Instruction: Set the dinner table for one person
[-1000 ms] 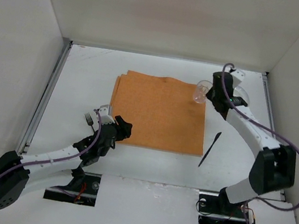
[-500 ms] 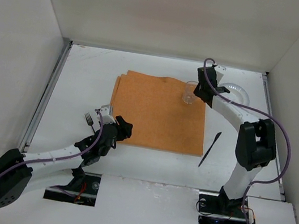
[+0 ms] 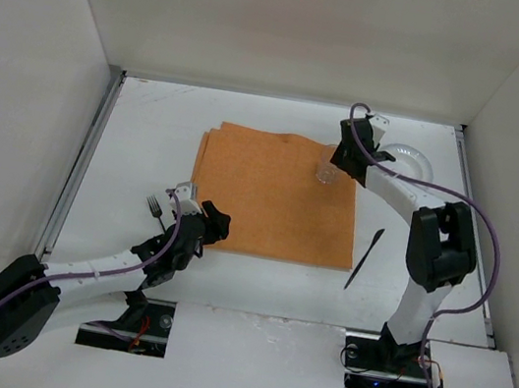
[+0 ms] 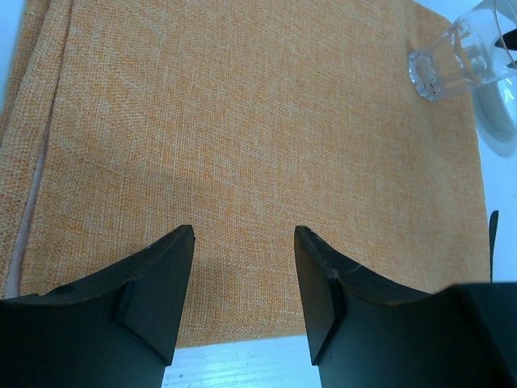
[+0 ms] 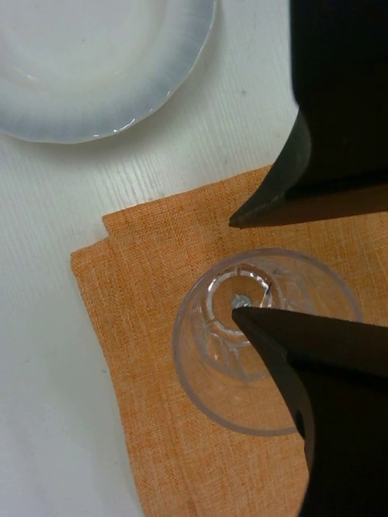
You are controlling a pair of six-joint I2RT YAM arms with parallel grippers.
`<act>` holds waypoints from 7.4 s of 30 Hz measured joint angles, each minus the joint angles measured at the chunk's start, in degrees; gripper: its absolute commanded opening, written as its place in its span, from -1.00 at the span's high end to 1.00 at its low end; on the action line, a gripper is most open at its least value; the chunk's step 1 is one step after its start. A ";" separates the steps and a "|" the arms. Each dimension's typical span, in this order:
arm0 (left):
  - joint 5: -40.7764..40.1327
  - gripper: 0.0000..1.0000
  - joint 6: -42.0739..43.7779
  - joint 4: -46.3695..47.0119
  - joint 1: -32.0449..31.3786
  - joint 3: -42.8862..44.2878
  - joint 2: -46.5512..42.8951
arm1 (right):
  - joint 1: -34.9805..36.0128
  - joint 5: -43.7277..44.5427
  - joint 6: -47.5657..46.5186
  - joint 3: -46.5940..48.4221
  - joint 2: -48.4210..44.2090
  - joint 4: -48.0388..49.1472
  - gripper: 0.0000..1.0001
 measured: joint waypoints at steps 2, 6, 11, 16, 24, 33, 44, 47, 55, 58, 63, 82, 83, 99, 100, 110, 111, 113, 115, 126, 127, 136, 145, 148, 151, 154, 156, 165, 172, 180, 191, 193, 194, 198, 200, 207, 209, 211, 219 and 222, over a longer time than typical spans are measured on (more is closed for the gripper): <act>0.00 -0.01 0.00 0.00 0.00 0.00 0.00 | 0.00 -0.07 -0.11 -0.81 -1.18 -0.02 -0.18; 0.00 -0.01 0.00 0.00 0.00 0.00 0.00 | -0.50 -0.28 -0.50 -3.72 -7.43 0.11 -0.33; 0.00 -0.01 0.02 0.39 -0.20 0.00 0.00 | -6.49 -2.01 0.42 -11.47 -19.17 6.88 -0.38; -0.11 -0.02 1.44 1.81 -2.43 -0.02 -1.77 | -19.19 -6.14 6.73 -23.28 -23.23 16.06 -0.38; -0.22 -0.02 3.26 6.51 -4.28 -0.44 -2.73 | -31.78 -15.96 17.22 -32.89 -15.89 23.67 -0.30; -0.42 -0.02 3.82 7.41 -4.52 -0.55 -1.31 | -34.82 -23.28 23.21 -31.23 -6.93 30.84 -0.15; -0.44 -0.02 3.93 7.69 -4.63 -0.55 0.83 | -34.95 -26.95 30.73 -28.96 -1.03 39.10 0.65; -0.42 -0.02 3.96 7.74 -4.63 -0.55 1.60 | -34.97 -26.99 31.41 -31.39 -1.88 41.94 0.72; -0.44 -0.02 4.04 7.98 -4.92 -0.55 2.27 | -36.06 -27.23 31.56 -39.12 -13.77 40.96 0.77; -0.46 -0.02 4.07 8.13 -4.92 -0.55 2.27 | -36.04 -27.36 30.86 -40.37 -22.32 40.11 0.77; -0.46 0.01 4.11 8.13 -4.87 -0.55 2.23 | -32.54 -27.58 29.11 -40.37 -36.35 38.88 0.76; -6.51 0.01 3.63 0.92 4.50 -2.23 -8.74 | 13.81 -25.22 24.57 -34.03 -19.50 31.41 0.71; -6.45 0.01 3.54 0.22 4.96 -2.29 -8.83 | 13.86 -24.83 24.61 -33.99 -18.43 31.17 0.71; -5.99 0.00 2.21 -1.25 5.73 -2.89 -7.82 | 13.92 -23.61 27.65 -31.47 -8.31 33.11 0.63; -5.97 0.00 2.21 -1.22 5.57 -2.89 -7.82 | 13.90 -23.85 27.82 -31.47 -8.09 33.35 0.61; -5.95 0.00 2.14 -1.20 5.07 -2.89 -7.82 | 13.99 -25.27 29.40 -33.97 -7.98 34.60 -0.12; -5.95 0.00 2.14 -1.22 5.03 -2.89 -7.82 | 13.99 -25.24 29.31 -34.29 -8.31 34.32 -0.13; -5.95 0.00 2.14 -1.22 4.76 -2.89 -7.98 | 13.99 -25.00 28.68 -34.86 -9.94 33.07 -0.15; -5.92 0.00 2.14 -1.22 4.68 -2.89 -8.28 | 14.01 -24.28 27.47 -35.28 -13.00 30.71 -0.16; -5.92 0.00 2.27 -0.87 1.95 -2.89 -8.68 | 15.54 -12.66 21.24 -41.46 -43.69 12.09 0.62; -5.92 -0.01 2.27 -0.70 1.70 -2.86 -8.68 | 15.32 -10.73 21.11 -42.10 -46.03 8.98 0.63; -5.53 -0.02 2.27 0.42 1.05 -2.86 -8.41 | 12.04 3.08 20.98 -44.41 -49.77 -16.35 0.50; -5.14 -0.03 2.27 0.42 1.05 -2.86 -8.41 | 9.44 4.09 21.14 -45.90 -45.94 -21.75 0.37; -5.07 -0.03 2.27 0.42 1.05 -2.86 -8.52 | 8.63 3.39 20.79 -45.90 -43.17 -21.55 0.35; -5.05 -0.03 2.27 0.48 1.05 -2.86 -8.79 | 7.89 2.38 20.33 -45.90 -41.53 -21.05 0.31; -5.05 -0.03 2.27 0.48 1.03 -2.86 -8.79 | 7.82 1.33 20.15 -45.99 -40.83 -19.58 0.39; -4.92 -0.03 2.25 0.48 0.90 -2.89 -8.79 | 7.82 0.63 20.04 -46.07 -40.13 -18.34 0.37; -4.63 -0.03 2.23 0.59 0.72 -2.89 -8.87 | 7.17 -0.50 20.02 -46.16 -38.91 -16.65 0.45; -4.61 -0.03 2.25 0.74 0.74 -2.86 -9.77 | 6.64 -0.68 18.82 -45.24 -34.86 -16.87 0.45; -4.61 -0.03 2.25 0.79 1.18 -2.89 -10.47 | 5.77 -1.42 17.57 -43.76 -33.03 -17.16 0.84; -4.59 -0.03 2.25 0.81 1.49 -2.89 -10.32 | 4.83 0.33 18.47 -44.76 -40.68 -18.97 0.94; -4.61 -0.03 2.25 0.81 1.49 -2.89 -10.10 | 5.01 1.31 17.73 -43.54 -44.09 -20.48 0.93; -4.61 -0.03 2.25 0.81 1.51 -2.89 -10.03 | 5.29 1.62 17.33 -42.64 -45.51 -21.03 0.92; -4.61 -0.03 2.25 0.81 1.53 -2.89 -10.03 | 10.03 1.36 16.00 -38.21 -48.68 -21.59 0.91; -4.61 -0.03 2.25 0.81 1.57 -2.89 -10.01 | 13.66 0.57 15.78 -35.87 -47.95 -21.40 0.90; -4.59 -0.03 2.25 0.83 1.57 -2.89 -9.68 | 22.75 -2.60 13.55 -28.76 -33.11 -16.74 0.89; -4.59 -0.03 2.25 0.83 1.57 -2.89 -9.46 | 23.23 -3.37 12.20 -27.15 -28.76 -15.52 0.89; -4.59 -0.03 2.25 0.79 1.57 -2.89 -9.31 | 23.34 -4.15 10.60 -25.27 -24.87 -14.43 0.89; -4.57 -0.03 2.25 0.83 1.49 -2.89 -9.31 | 22.03 -6.64 6.29 -21.29 -16.92 -9.73 0.89; -4.57 -0.03 2.25 0.83 1.49 -2.89 -9.31 | 20.85 -7.10 5.92 -21.16 -14.75 -8.52 0.89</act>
